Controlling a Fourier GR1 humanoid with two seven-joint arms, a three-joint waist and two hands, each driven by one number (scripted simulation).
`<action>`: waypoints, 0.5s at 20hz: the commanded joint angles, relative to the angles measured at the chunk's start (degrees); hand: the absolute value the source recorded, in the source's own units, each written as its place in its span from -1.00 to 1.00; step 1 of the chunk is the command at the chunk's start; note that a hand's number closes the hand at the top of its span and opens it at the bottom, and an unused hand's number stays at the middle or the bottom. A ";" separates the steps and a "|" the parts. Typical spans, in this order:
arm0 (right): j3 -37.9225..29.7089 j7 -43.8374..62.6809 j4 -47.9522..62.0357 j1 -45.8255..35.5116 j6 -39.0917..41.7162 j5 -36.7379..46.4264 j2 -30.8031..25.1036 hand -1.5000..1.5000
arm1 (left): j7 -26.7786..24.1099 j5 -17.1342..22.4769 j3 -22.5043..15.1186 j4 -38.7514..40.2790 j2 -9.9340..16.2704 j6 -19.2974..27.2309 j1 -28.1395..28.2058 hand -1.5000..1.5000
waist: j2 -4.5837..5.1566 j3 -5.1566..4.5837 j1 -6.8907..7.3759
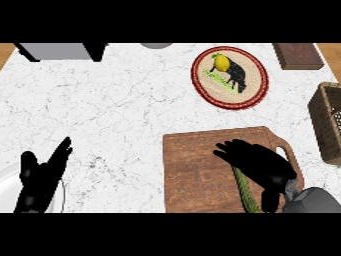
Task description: Pick the squash from the cutting board and place it in the basket
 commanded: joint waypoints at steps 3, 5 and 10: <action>-0.42 -4.49 2.29 -1.70 -1.35 2.56 -0.40 1.00 | -0.72 -1.02 0.07 4.50 -1.78 -0.45 1.19 0.00 | 0.35 -0.48 -0.02; 1.64 -5.61 -0.32 0.58 -5.22 4.87 -0.49 1.00 | 1.11 0.21 1.12 3.02 -1.00 -1.18 0.69 0.00 | 0.32 -0.47 -0.14; 1.16 -10.45 6.60 -0.95 -11.49 8.91 -0.55 1.00 | 1.31 -0.99 1.09 1.75 -1.53 -0.87 1.73 0.00 | 0.37 -0.47 0.10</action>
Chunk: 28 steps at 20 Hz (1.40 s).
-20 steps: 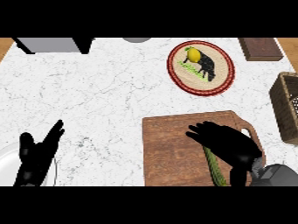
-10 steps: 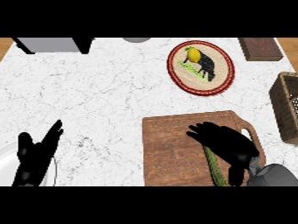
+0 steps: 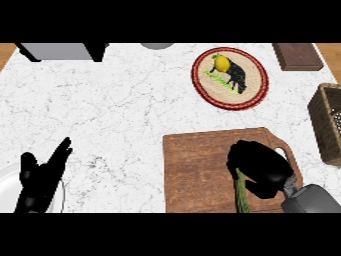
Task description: Pick the squash from the cutting board and place it in the basket
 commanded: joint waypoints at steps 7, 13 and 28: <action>-3.97 16.81 -6.83 5.32 5.23 2.68 6.22 1.00 | 1.90 0.15 1.59 3.54 -1.10 0.53 1.02 0.00 | 0.11 -0.49 -2.44; -5.77 40.20 -21.35 12.39 8.28 6.75 16.08 1.00 | 1.51 0.71 2.62 1.08 0.63 -0.61 4.10 0.00 | -0.42 -0.61 -3.65; -11.06 70.02 -60.57 1.78 -4.83 -10.93 24.58 1.00 | 2.67 -0.50 0.80 0.96 -0.22 -1.15 2.70 0.00 | 0.28 -0.49 -1.34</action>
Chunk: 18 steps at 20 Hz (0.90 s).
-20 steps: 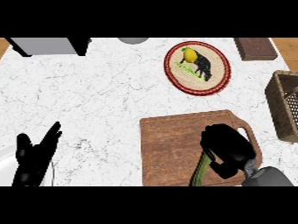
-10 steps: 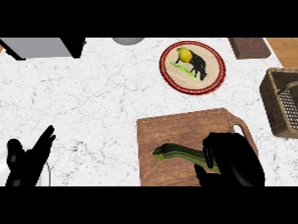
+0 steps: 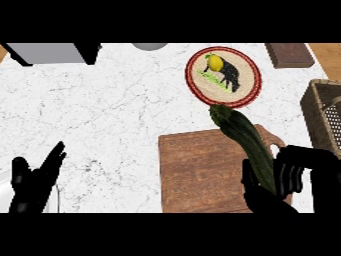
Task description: Pick the squash from the cutting board and place it in the basket
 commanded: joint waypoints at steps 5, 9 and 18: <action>-13.47 18.48 -11.12 -19.09 10.28 -3.46 -0.35 1.00 | 1.45 -0.81 -1.14 2.50 -1.39 0.39 0.17 0.00 | 0.26 -0.48 0.33; -23.34 21.24 -8.00 -29.15 13.44 -6.60 -2.49 1.00 | 0.15 -1.93 -1.73 3.99 -3.02 1.70 -0.65 0.00 | 0.20 -0.42 -0.19; -42.95 20.95 10.03 -46.83 19.68 -16.91 -12.73 1.00 | 0.75 1.21 1.89 4.03 0.72 -2.28 -0.79 0.00 | 0.36 -0.35 0.65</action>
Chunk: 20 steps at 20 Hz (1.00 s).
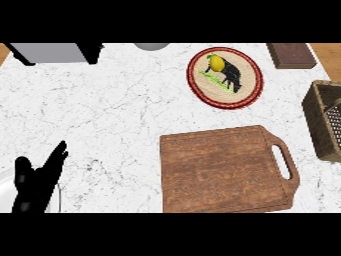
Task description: Pick the squash from the cutting board and place it in the basket
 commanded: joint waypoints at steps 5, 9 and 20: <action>-14.42 -0.68 15.13 -5.47 8.77 -10.29 -14.45 1.00 | 1.61 0.33 0.07 2.33 0.23 -1.43 0.43 0.00 | 0.78 -0.33 0.66; -18.38 -3.45 19.60 -5.75 11.13 -15.21 -19.59 1.00 | 3.69 0.13 -0.51 0.91 -0.30 -1.39 -1.23 0.00 | 0.70 -0.31 0.71; -23.94 -13.42 28.65 3.53 -1.23 -17.79 -14.69 1.00 | 3.46 -0.19 0.60 2.68 -0.51 -2.18 -2.33 0.00 | 0.92 -0.30 1.25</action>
